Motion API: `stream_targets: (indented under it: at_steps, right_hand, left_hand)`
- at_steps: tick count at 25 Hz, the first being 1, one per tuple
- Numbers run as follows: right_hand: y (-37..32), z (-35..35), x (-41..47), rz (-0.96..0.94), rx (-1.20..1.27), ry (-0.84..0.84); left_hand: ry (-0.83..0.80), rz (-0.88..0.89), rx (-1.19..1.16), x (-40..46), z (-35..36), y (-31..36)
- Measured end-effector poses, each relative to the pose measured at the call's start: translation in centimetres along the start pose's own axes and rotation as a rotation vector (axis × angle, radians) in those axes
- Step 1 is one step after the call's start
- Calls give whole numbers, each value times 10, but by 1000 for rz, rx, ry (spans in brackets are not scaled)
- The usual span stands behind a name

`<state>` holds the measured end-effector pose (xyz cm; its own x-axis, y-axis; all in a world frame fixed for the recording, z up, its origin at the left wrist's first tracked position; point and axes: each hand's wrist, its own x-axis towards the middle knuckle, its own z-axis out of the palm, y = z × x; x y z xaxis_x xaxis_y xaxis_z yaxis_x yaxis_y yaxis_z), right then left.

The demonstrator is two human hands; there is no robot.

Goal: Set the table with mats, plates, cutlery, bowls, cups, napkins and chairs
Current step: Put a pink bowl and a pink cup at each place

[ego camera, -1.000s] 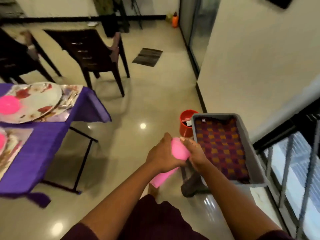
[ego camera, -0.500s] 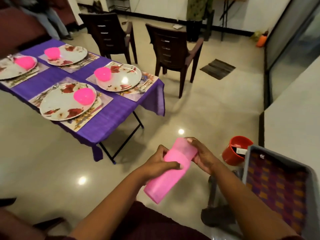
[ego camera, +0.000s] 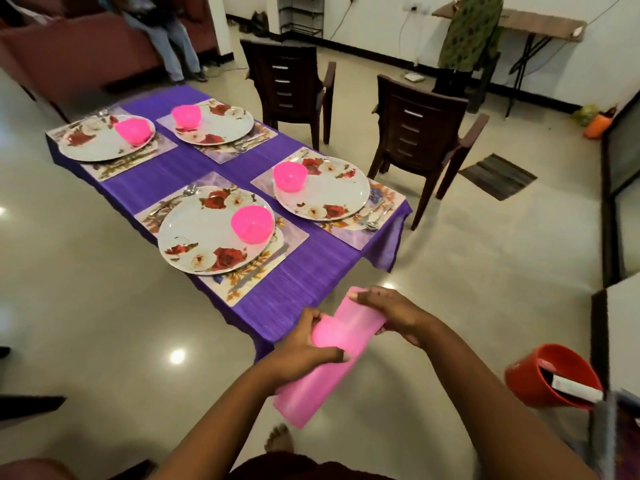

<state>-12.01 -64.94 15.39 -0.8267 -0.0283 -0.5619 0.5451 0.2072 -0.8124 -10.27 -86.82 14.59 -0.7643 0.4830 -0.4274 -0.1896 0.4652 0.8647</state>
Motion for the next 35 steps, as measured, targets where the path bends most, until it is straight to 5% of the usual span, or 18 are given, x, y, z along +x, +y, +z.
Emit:
stream_targets:
  at_steps: [5, 10, 21, 35]
  right_hand:
    - [-74, 43, 76, -169, -99, 238]
    - [-115, 60, 140, -408, -538, 462]
    - [-165, 78, 251, -411, -678, 312]
    - [-152, 82, 275, -356, -859, 282]
  left_hand:
    - [52, -101, -149, 19, -87, -23]
    - [149, -121, -346, 30, -126, -36]
    - [384, -216, -600, 46, -168, -50]
    - [348, -244, -617, 71, -153, -46]
